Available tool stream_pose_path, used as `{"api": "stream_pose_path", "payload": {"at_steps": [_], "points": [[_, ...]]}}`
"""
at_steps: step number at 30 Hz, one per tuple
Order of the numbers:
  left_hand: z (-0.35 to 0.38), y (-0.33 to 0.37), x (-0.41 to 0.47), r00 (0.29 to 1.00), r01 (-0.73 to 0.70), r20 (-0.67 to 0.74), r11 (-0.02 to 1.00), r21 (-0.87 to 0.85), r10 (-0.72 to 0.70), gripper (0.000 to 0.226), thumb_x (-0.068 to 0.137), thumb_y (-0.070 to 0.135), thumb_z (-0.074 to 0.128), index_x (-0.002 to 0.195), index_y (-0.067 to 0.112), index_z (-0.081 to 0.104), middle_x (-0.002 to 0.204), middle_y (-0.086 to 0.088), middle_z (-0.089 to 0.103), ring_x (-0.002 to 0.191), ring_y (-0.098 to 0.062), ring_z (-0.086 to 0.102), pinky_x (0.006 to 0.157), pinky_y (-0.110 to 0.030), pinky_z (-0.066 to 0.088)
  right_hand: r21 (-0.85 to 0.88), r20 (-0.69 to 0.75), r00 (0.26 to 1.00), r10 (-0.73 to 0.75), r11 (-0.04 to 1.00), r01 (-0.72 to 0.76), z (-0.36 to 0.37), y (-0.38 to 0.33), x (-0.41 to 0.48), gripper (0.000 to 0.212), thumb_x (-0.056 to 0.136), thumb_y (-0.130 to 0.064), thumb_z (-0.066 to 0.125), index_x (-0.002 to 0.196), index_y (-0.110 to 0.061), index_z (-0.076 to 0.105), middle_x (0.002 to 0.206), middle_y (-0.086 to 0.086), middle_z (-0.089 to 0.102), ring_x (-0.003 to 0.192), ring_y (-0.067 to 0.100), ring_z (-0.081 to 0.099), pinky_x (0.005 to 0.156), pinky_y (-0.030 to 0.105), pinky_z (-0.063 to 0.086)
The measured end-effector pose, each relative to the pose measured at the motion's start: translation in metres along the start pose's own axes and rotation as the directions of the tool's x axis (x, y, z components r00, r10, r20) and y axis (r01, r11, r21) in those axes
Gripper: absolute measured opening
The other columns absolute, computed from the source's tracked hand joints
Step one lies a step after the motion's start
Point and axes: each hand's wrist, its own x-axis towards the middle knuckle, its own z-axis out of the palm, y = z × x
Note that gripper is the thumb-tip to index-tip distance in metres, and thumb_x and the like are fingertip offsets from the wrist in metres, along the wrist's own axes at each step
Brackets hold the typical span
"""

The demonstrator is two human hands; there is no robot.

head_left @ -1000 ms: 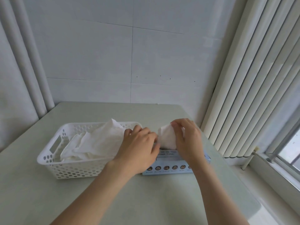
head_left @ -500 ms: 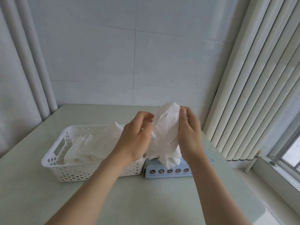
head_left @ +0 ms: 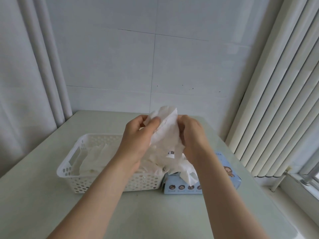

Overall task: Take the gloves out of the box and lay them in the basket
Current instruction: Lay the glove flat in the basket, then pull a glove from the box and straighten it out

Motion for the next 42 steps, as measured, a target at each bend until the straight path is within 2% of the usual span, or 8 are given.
{"api": "stream_pose_path", "payload": {"at_steps": [6,11,20,23,26,33,37,42], "points": [[-0.011,0.015,-0.003,0.99,-0.14,0.022,0.989,0.047,0.139,0.025,0.1,0.032,0.07,0.09,0.009,0.069,0.074,0.003,0.067,0.069,-0.01,0.063,0.064,-0.025,0.052,-0.2,0.16,0.987,-0.008,0.979,0.041,0.003,-0.018,-0.015,0.067,0.094,-0.071,0.052,0.108,-0.01,0.076,0.099,0.009,0.081,0.101,0.028,0.076,0.099,0.046,0.055],[-0.022,0.027,-0.002,0.978,-0.208,0.044,0.969,0.133,0.204,0.034,0.104,0.032,0.065,0.094,0.0,0.065,0.061,0.001,0.052,0.054,-0.012,0.047,0.052,-0.025,0.042,-0.374,0.162,0.974,-0.16,0.903,0.211,0.003,-0.029,-0.025,0.009,0.089,-0.017,0.073,0.095,-0.017,0.08,0.083,-0.001,0.081,0.076,0.008,0.077,0.069,0.026,0.06],[-0.038,0.038,0.001,0.945,-0.281,-0.112,0.938,0.203,0.307,0.051,0.105,0.036,0.062,0.086,-0.008,0.045,0.059,0.01,0.028,0.053,-0.009,0.024,0.048,-0.021,0.025,-0.502,0.011,0.962,-0.273,0.83,0.242,0.0,-0.032,-0.026,0.015,0.075,-0.005,0.051,0.066,0.006,0.054,0.061,0.01,0.041,0.061,0.017,0.033,0.057,0.028,0.03],[-0.046,0.037,0.005,0.963,-0.215,-0.122,0.96,0.179,0.239,0.053,0.101,0.042,0.067,0.091,-0.008,0.052,0.061,0.009,0.03,0.054,-0.01,0.027,0.049,-0.024,0.026,-0.201,-0.022,0.987,-0.157,0.968,0.15,0.006,-0.035,-0.029,0.03,0.08,-0.001,0.046,0.061,-0.013,0.027,0.062,0.003,0.028,0.06,0.02,0.023,0.055,0.026,0.027],[-0.056,0.036,0.011,0.996,-0.077,-0.027,0.994,0.082,0.08,0.058,0.099,0.05,0.067,0.104,-0.007,0.06,0.076,-0.004,0.053,0.068,-0.019,0.053,0.059,-0.029,0.044,-0.017,-0.014,0.995,0.096,0.995,-0.096,0.012,-0.029,-0.027,0.017,0.087,-0.011,0.049,0.075,-0.008,0.039,0.075,0.01,0.032,0.063,0.026,0.02,0.052,0.027,0.024],[-0.092,0.025,0.022,0.973,0.225,-0.083,0.96,0.166,-0.214,0.034,0.113,0.027,0.046,0.096,0.007,0.068,0.082,-0.011,0.067,0.063,-0.022,0.065,0.049,-0.029,0.053,-0.333,0.034,0.997,0.073,0.941,-0.057,0.018,-0.006,-0.01,0.016,0.096,-0.014,0.06,0.084,-0.005,0.067,0.069,0.011,0.056,0.043,0.016,0.047,0.052,0.024,0.043],[-0.11,-0.002,0.034,0.955,0.286,-0.218,0.829,0.48,-0.203,0.03,0.11,0.023,0.041,0.092,0.007,0.06,0.094,-0.02,0.065,0.08,-0.036,0.067,0.063,-0.041,0.061,-0.44,-0.011,0.998,-0.069,0.896,0.057,0.036,0.018,0.008,0.013,0.092,-0.019,0.073,0.104,-0.015,0.076,0.083,0.004,0.075,0.06,0.018,0.066,0.055,0.03,0.055],[-0.104,-0.018,0.03,0.942,0.329,-0.33,0.369,0.869,-0.064,0.034,0.109,0.03,0.044,0.13,0.005,0.054,0.132,-0.023,0.058,0.121,-0.046,0.057,0.089,-0.045,0.046,-0.734,0.081,0.96,-0.269,0.635,0.24,0.048,0.04,0.014,0.041,0.098,-0.025,0.071,0.136,-0.019,0.059,0.116,0.001,0.065,0.114,0.021,0.06,0.09,0.028,0.042]]}}
